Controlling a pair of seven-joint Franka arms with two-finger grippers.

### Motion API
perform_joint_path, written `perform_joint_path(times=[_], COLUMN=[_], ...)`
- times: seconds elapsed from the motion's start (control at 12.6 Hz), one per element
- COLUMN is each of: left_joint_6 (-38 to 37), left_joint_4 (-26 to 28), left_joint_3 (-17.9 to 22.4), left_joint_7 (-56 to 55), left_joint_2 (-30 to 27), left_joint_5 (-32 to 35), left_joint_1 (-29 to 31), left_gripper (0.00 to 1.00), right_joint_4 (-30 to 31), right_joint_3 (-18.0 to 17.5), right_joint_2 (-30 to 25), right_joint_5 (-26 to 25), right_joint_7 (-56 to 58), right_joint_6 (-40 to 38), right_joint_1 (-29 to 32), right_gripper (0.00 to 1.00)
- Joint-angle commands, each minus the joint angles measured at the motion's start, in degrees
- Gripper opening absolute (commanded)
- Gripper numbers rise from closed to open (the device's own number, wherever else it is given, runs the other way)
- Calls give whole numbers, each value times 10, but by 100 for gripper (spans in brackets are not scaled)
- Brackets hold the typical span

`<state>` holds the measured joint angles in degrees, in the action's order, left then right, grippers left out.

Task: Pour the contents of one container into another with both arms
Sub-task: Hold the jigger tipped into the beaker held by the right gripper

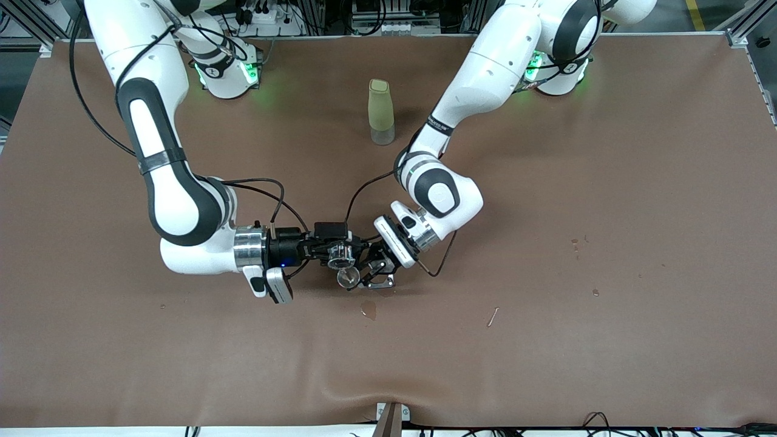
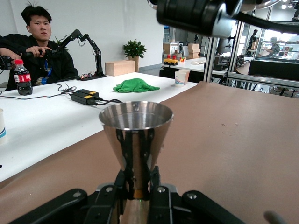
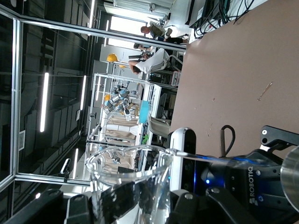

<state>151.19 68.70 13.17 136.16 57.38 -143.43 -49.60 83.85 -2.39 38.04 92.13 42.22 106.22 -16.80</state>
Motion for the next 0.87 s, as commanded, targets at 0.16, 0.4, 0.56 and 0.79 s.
perform_joint_path(times=[0.16,0.4,0.56,0.79], left_joint_6=[10,10,10,9], left_joint_4=[-18,-17,-17,-17], left_joint_3=[9,9,9,9], left_joint_7=[14,15,15,14], left_joint_2=[11,11,11,11], left_joint_5=[-25,-25,-25,-25], left_joint_1=[-7,-7,-7,-6], left_gripper=[0,0,0,0], right_joint_4=[6,8,10,27], right_joint_3=[5,5,5,4], right_joint_2=[-5,-5,-5,-6], right_joint_5=[31,34,39,57], right_joint_7=[-35,-40,-48,-46], right_joint_6=[3,3,3,0], right_joint_1=[-8,-10,-10,-11], right_gripper=[0,0,0,0])
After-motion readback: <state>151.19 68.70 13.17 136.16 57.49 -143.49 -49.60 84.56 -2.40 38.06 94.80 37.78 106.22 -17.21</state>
